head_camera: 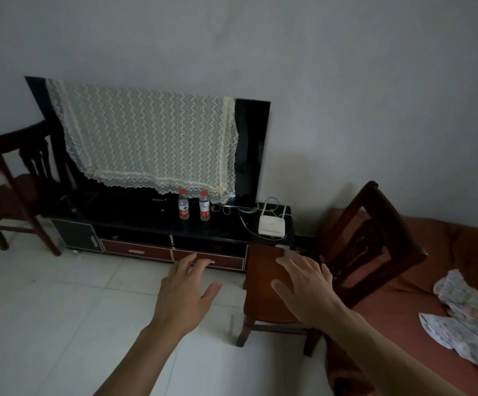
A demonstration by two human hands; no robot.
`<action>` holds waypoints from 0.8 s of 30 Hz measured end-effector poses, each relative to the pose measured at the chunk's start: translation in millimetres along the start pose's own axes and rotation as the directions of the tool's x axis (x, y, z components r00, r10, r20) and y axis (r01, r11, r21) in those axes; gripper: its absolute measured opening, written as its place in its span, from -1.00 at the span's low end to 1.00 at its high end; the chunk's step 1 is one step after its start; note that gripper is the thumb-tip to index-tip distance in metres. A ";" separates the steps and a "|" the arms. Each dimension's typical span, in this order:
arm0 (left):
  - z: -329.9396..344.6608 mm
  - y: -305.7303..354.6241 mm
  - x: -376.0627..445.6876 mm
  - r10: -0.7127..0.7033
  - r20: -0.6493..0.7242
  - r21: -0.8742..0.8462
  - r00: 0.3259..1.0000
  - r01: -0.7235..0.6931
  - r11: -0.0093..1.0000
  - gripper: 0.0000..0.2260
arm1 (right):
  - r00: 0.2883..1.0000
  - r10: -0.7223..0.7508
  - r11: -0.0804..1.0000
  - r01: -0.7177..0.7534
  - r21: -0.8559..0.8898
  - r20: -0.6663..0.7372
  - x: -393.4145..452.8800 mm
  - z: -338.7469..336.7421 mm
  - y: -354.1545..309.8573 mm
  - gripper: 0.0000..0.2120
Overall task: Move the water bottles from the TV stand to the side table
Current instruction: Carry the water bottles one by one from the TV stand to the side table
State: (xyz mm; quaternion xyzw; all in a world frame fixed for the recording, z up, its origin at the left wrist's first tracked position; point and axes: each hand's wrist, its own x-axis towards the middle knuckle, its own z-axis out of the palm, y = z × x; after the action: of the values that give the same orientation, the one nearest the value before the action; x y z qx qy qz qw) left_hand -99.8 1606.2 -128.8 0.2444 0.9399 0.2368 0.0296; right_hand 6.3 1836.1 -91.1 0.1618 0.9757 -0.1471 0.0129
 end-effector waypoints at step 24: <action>-94.0 -157.0 240.2 -0.186 -0.068 0.158 0.980 0.195 0.968 -0.47 | 0.987 -0.140 0.981 0.128 0.143 0.074 330.4 52.1 -106.7 -0.44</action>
State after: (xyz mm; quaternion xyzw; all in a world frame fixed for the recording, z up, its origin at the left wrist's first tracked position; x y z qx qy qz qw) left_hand -396.9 1558.8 -103.2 0.1482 0.9757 0.1609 0.0072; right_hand -342.0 1827.4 -134.8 0.0901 0.9705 -0.2213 0.0324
